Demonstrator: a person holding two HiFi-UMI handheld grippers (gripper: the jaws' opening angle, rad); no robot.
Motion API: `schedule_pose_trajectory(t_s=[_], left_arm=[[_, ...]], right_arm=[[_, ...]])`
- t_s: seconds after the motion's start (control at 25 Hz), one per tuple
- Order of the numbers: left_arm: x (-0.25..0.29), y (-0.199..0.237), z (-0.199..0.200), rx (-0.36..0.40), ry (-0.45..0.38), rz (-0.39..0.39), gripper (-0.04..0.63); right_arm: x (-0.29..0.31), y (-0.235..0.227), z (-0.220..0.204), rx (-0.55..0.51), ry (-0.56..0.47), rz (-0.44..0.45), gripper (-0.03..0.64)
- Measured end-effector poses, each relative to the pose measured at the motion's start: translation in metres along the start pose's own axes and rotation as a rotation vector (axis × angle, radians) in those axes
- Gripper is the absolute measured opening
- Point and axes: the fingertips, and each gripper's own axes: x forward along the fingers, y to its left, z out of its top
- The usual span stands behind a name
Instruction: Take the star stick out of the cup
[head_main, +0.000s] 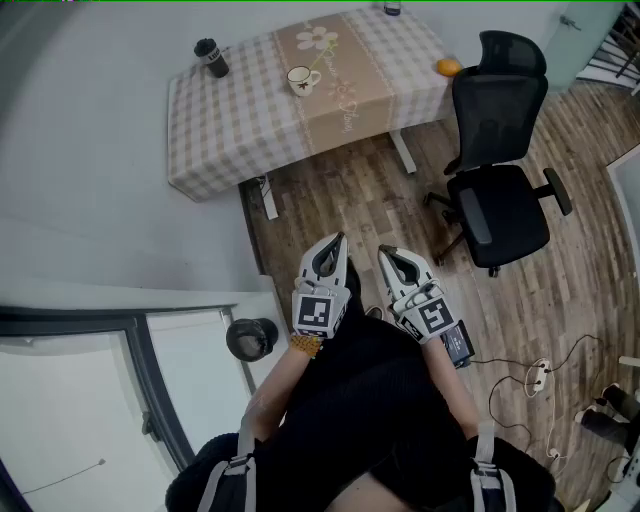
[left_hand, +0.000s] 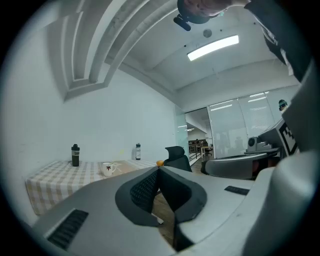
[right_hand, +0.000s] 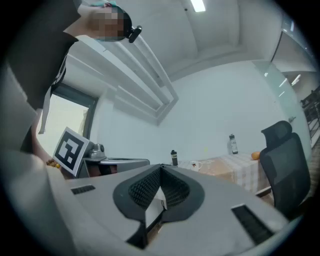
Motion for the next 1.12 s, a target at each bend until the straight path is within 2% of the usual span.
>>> schedule_pose_trajectory(t_s=[0.24, 0.48, 0.84, 1.0, 1.12], left_arm=[[0.014, 0.016, -0.004, -0.012, 0.001, 0.015, 0.002], [0.034, 0.04, 0.004, -0.02, -0.015, 0.042, 0.002], [0.064, 0.081, 0.002, -0.027, 0.017, 0.062, 0.002], [0.084, 0.1, -0.005, -0.039, 0.03, 0.065, 0.002], [0.108, 0.11, -0.009, -0.059, 0.04, 0.062, 0.002]], right_arm=[[0.022, 0.001, 0.006, 0.005, -0.029, 0.053, 0.003], [0.051, -0.017, 0.001, 0.032, 0.007, 0.036, 0.003], [0.103, -0.052, -0.019, 0.133, 0.052, -0.02, 0.003], [0.127, -0.065, -0.016, 0.178, 0.056, 0.0, 0.003], [0.143, -0.077, -0.011, 0.172, 0.071, 0.003, 0.003]])
